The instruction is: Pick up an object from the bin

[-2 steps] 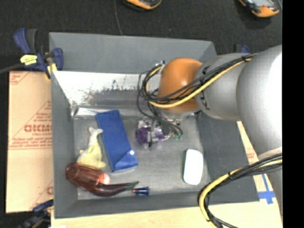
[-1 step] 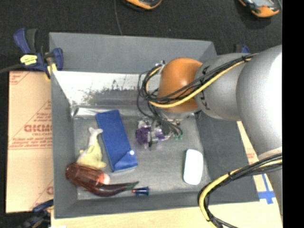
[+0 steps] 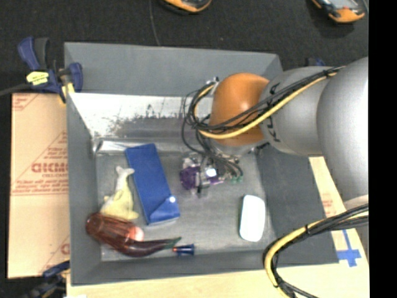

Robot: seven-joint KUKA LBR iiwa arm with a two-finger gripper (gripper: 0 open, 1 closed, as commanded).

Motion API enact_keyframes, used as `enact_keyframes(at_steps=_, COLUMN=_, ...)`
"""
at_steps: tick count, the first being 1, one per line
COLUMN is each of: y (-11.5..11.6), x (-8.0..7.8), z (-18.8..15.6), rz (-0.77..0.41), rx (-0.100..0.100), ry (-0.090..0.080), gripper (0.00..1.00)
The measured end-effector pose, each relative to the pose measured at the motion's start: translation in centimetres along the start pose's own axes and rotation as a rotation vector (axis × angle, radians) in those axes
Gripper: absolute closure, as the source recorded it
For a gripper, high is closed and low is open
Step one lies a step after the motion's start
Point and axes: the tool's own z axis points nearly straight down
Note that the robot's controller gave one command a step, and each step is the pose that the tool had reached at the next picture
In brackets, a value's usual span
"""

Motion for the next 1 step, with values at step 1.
enact_keyframes(at_steps=1, y=-0.59, x=-0.37, z=-4.00, rz=-0.070, rx=0.004, ry=-0.016, gripper=1.00)
